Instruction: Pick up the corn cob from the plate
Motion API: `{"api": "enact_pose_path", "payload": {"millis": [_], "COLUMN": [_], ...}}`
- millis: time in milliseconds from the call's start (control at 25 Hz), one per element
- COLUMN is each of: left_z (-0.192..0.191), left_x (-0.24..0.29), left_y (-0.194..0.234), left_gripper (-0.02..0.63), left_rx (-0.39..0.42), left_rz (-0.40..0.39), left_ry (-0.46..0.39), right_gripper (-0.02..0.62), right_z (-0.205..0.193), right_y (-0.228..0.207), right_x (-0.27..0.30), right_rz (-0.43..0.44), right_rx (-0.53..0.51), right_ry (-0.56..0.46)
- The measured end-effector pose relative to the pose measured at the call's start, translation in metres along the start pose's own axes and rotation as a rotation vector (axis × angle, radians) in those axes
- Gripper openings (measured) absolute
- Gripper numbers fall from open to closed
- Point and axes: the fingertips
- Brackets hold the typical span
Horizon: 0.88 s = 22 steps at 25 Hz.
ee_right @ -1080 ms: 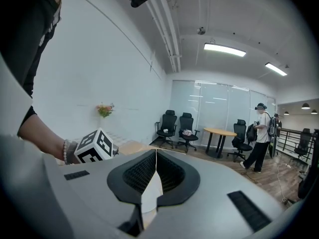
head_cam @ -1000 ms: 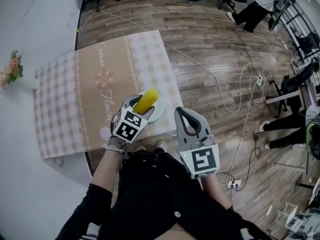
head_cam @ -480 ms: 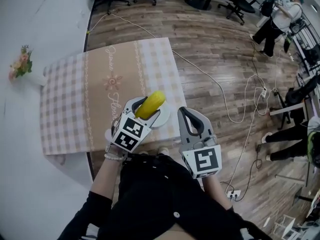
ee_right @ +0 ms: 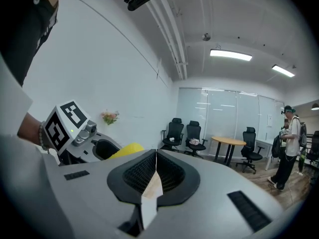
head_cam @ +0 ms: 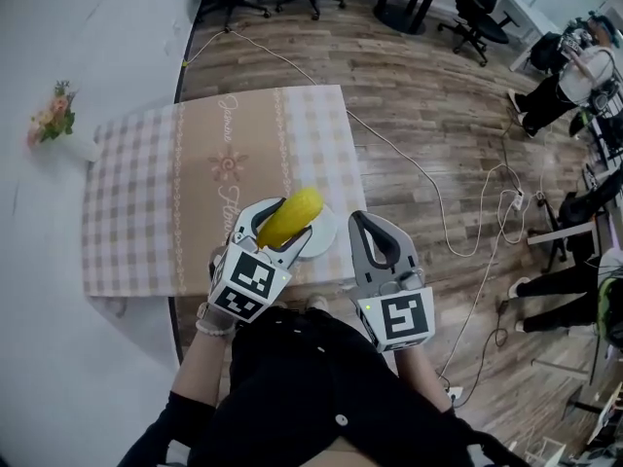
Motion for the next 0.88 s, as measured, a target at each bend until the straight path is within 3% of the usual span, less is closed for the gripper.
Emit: {"api": "enact_pose_path", "payload": {"millis": [320, 880], "left_z": [0.02, 0.028], "left_x": [-0.022, -0.045], "left_y": [0.002, 0.005], "left_gripper": [0.259, 0.259], "left_rx": [0.033, 0.011], "left_rz": [0.037, 0.083], "left_ry": [-0.041, -0.061], "right_gripper": [0.041, 0.041], "right_z": [0.005, 0.013], "right_y": [-0.003, 0.012], "right_x": [0.0, 0.01], "right_rz": [0.016, 0.076], "right_rx": [-0.012, -0.039], "right_ry": [-0.005, -0.008]}}
Point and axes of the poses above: the fingertips, and each gripper's own axes: x forward along the fingers, y to its left, z out of its top, and after that the axes turned 9 degrees about z, right-handed
